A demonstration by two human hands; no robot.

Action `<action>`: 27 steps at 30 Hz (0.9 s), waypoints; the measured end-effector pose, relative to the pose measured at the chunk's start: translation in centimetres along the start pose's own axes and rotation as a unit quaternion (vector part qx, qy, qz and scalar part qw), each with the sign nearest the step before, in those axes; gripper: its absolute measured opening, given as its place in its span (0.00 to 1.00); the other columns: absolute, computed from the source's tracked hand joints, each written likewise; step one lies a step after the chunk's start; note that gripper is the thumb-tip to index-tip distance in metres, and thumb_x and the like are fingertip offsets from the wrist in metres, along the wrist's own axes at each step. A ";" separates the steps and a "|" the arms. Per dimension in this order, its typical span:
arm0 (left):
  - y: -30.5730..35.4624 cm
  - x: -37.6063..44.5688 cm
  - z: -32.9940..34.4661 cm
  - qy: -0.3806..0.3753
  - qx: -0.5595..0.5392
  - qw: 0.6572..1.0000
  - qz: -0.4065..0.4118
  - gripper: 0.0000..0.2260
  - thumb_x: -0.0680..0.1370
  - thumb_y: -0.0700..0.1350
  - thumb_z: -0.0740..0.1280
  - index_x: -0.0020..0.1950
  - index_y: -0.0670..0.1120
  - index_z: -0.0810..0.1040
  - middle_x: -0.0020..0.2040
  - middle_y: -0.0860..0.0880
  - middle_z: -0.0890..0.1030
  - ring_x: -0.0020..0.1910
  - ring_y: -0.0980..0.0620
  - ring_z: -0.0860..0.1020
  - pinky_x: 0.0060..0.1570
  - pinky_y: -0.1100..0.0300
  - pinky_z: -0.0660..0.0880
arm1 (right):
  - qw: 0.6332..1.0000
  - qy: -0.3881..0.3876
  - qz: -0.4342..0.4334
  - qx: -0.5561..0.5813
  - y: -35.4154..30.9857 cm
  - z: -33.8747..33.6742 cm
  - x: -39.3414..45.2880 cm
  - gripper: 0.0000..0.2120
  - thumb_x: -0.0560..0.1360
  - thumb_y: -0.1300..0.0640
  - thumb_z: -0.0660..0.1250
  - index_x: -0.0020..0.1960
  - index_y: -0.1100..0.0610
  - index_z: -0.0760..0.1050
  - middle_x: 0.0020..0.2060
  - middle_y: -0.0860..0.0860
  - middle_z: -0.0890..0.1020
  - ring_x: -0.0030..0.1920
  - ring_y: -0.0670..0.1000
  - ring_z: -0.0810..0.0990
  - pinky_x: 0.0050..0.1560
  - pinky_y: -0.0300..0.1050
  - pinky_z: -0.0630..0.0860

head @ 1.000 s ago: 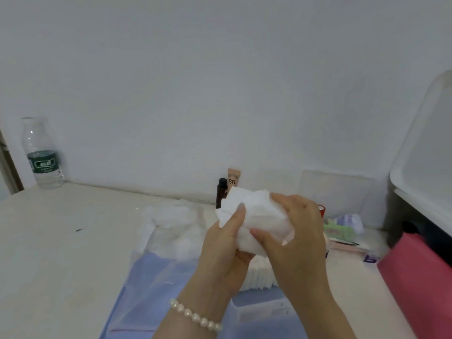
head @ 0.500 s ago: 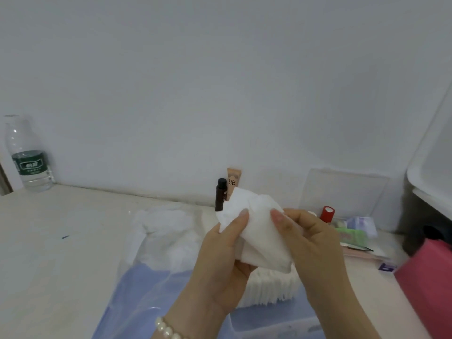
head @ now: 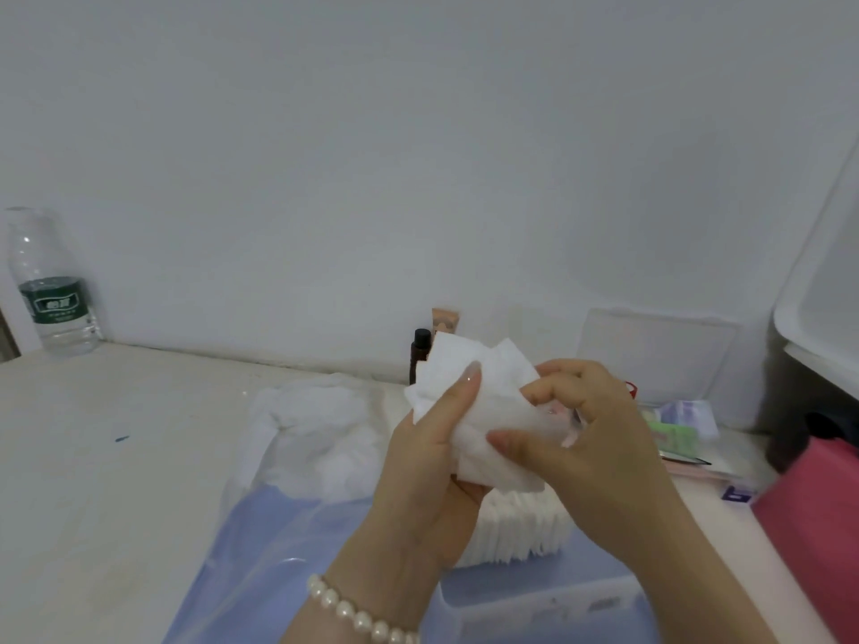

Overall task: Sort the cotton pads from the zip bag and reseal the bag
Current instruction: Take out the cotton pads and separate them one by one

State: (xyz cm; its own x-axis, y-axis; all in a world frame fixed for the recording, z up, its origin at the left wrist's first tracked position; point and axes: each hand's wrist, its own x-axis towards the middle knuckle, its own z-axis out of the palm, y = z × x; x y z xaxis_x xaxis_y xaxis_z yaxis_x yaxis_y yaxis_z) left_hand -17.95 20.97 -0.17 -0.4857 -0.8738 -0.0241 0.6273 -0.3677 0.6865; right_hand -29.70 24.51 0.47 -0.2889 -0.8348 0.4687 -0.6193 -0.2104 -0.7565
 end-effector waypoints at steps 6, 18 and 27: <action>0.1 0.1 -0.2 0.022 -0.021 1.000 -0.003 0.17 0.74 0.48 0.66 0.59 0.41 0.77 0.53 0.40 0.83 0.51 0.43 0.82 0.43 0.54 0.81 | 0.999 0.023 -0.026 0.005 -0.1 -0.6 0.0 0.10 0.60 0.56 0.78 0.32 0.44 0.78 0.51 0.40 0.76 0.53 0.39 0.71 0.47 0.27 0.68; 0.0 0.0 -0.1 0.022 0.035 0.998 0.050 0.13 0.75 0.47 0.65 0.58 0.45 0.79 0.51 0.45 0.84 0.50 0.47 0.83 0.44 0.55 0.81 | 0.935 0.050 0.118 0.331 -0.8 -1.9 0.1 0.20 0.51 0.44 0.77 0.39 0.54 0.83 0.36 0.52 0.84 0.34 0.50 0.79 0.34 0.42 0.76; -0.5 -0.1 0.3 0.011 0.043 0.998 0.045 0.18 0.68 0.49 0.67 0.54 0.43 0.80 0.48 0.43 0.84 0.43 0.49 0.83 0.40 0.56 0.81 | 0.961 0.065 0.092 0.254 -1.5 -0.7 0.0 0.06 0.66 0.64 0.73 0.35 0.56 0.79 0.25 0.44 0.81 0.25 0.39 0.77 0.26 0.30 0.71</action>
State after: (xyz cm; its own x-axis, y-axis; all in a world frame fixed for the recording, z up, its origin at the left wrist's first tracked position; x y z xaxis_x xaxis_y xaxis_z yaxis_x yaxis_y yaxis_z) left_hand -18.38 21.34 -0.35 -0.4147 -0.9096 0.0255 0.6132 -0.2587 0.7463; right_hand -29.27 25.17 1.98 -0.4694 -0.8175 0.3336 -0.1225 -0.3139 -0.9415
